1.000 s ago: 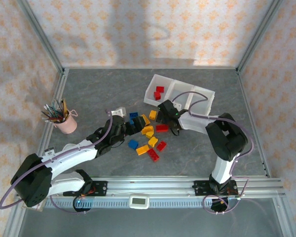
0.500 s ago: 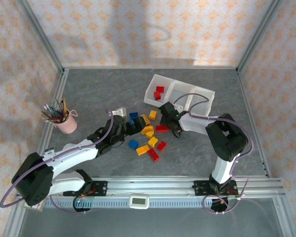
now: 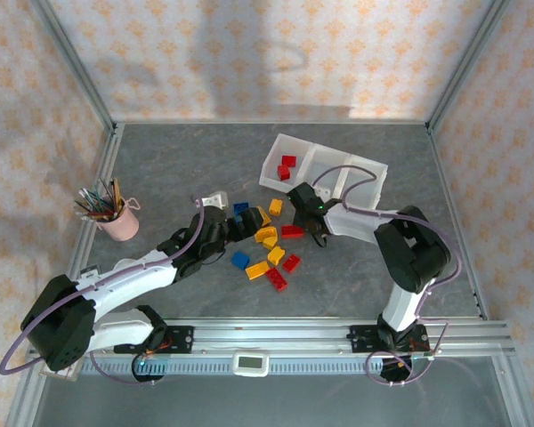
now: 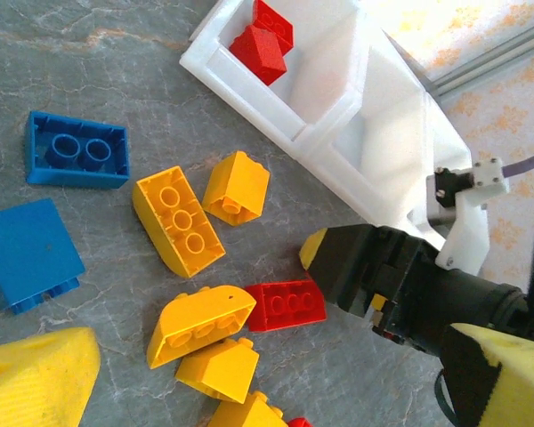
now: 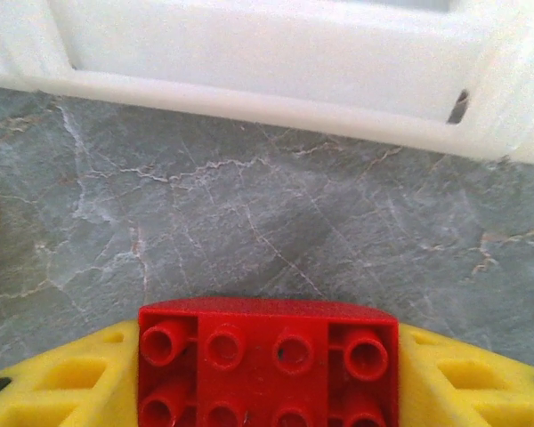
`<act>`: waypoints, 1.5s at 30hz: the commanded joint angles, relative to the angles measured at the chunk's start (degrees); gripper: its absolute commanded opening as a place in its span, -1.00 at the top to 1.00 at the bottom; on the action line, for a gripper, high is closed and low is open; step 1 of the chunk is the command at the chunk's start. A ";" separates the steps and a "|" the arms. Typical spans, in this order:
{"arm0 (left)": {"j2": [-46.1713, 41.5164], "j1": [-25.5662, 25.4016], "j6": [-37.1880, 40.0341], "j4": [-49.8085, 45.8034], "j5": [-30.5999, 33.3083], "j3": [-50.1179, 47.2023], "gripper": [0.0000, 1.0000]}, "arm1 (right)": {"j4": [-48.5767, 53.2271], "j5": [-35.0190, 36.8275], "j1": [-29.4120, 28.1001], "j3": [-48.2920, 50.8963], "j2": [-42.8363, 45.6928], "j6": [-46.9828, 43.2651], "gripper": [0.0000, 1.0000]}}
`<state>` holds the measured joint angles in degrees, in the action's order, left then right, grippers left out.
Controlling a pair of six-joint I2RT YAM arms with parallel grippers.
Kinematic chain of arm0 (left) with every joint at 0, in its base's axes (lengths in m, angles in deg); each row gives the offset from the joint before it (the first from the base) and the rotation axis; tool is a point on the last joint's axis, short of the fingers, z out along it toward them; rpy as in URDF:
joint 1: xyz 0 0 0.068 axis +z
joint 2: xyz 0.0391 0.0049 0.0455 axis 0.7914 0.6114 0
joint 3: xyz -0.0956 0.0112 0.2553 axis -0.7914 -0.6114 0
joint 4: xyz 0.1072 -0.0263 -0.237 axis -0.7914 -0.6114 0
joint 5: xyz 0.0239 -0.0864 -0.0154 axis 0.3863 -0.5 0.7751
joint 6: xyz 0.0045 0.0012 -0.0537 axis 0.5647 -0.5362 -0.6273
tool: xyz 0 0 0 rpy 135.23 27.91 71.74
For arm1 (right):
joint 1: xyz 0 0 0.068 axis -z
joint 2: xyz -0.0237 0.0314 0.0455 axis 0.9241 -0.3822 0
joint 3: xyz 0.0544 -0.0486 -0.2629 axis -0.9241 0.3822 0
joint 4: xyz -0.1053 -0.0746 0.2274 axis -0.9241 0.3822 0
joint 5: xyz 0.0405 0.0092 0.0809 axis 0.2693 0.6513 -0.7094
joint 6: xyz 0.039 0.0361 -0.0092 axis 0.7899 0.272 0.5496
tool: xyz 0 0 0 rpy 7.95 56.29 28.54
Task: Sort the legos into containers by color
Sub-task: Pick up the lego from the center of the table, then place the lego in the container.
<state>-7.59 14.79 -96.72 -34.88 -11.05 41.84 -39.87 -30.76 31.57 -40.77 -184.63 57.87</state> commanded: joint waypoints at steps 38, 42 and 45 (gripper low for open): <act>5.41 14.05 8.33 -1.79 -2.98 12.23 -0.98 | 7.79 1.05 6.08 -51.82 -24.57 -20.87 -0.63; 4.70 14.04 8.52 -2.88 -3.65 12.40 -0.98 | 6.67 -0.98 5.42 -46.40 -18.82 -20.72 -0.64; 3.47 14.05 7.87 -3.52 -4.84 11.55 -0.98 | 5.33 -0.90 3.97 -39.43 -13.13 -19.85 -0.66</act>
<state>-2.54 28.37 -89.42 -36.74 -14.17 52.51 -33.93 -31.51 37.10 -84.18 -205.68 37.91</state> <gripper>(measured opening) 0.992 0.827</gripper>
